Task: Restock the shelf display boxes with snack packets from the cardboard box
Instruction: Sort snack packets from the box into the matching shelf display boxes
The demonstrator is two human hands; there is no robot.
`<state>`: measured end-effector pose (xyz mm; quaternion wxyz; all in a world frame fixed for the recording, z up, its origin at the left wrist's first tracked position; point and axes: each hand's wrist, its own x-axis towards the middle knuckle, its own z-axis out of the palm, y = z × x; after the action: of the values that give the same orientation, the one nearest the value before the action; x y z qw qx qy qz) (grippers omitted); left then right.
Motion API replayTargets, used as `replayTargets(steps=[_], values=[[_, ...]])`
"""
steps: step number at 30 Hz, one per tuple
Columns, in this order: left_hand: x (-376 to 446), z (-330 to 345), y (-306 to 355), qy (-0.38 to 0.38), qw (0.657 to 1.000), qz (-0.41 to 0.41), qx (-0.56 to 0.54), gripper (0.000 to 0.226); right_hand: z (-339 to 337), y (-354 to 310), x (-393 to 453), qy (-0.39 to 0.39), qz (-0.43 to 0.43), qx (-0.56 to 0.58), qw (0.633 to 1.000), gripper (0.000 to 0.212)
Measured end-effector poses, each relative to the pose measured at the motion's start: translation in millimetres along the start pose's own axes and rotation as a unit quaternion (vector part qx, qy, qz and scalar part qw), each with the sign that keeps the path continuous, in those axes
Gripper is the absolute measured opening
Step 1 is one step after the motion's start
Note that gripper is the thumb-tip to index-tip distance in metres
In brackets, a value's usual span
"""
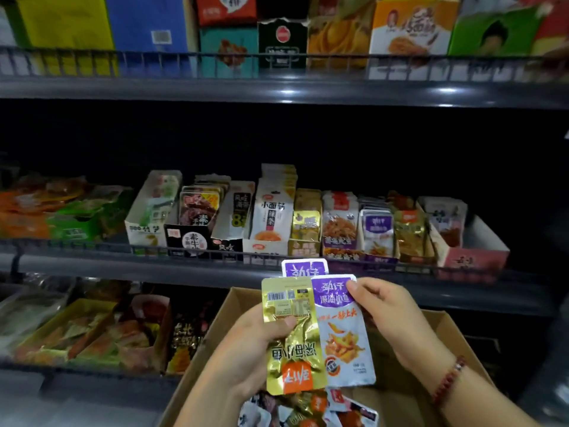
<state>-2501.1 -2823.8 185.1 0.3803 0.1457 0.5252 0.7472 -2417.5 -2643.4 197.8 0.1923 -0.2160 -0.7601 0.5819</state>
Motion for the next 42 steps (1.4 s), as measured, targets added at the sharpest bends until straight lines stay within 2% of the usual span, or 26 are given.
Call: replayTargets(steps=[10, 16, 23, 27, 30, 32, 34, 39, 42], values=[[12, 24, -26, -0.09, 0.992, -0.083, -0.006, 0.04, -20, 46, -9, 0.051, 0.084, 0.153, 0.983, 0.022], [26, 34, -48, -0.103, 0.986, -0.132, 0.02, 0.039, -16, 57, -9, 0.078, 0.082, 0.162, 0.98, 0.016], [40, 41, -55, -0.064, 0.983, -0.101, 0.137, 0.029, -19, 63, -6, 0.09, 0.038, 0.069, 0.993, 0.028], [41, 43, -58, -0.018, 0.98, -0.057, 0.19, 0.027, -24, 64, -4, 0.095, 0.049, 0.086, 0.991, 0.033], [40, 45, -57, 0.006, 0.974, -0.04, 0.221, 0.022, -25, 61, -5, 0.043, 0.08, 0.138, 0.986, 0.032], [40, 46, -55, 0.007, 0.976, -0.044, 0.215, 0.022, -26, 59, -6, 0.009, 0.097, 0.158, 0.983, 0.024], [39, 48, -54, 0.007, 0.98, -0.049, 0.191, 0.022, -29, 58, -4, 0.006, 0.092, 0.145, 0.985, 0.019], [42, 61, -49, 0.03, 0.992, -0.043, 0.117, 0.02, -40, 52, 7, 0.06, 0.051, 0.11, 0.991, 0.012], [49, 69, -40, 0.064, 0.991, -0.032, 0.114, 0.017, -48, 50, 20, 0.096, 0.041, 0.1, 0.989, 0.011]])
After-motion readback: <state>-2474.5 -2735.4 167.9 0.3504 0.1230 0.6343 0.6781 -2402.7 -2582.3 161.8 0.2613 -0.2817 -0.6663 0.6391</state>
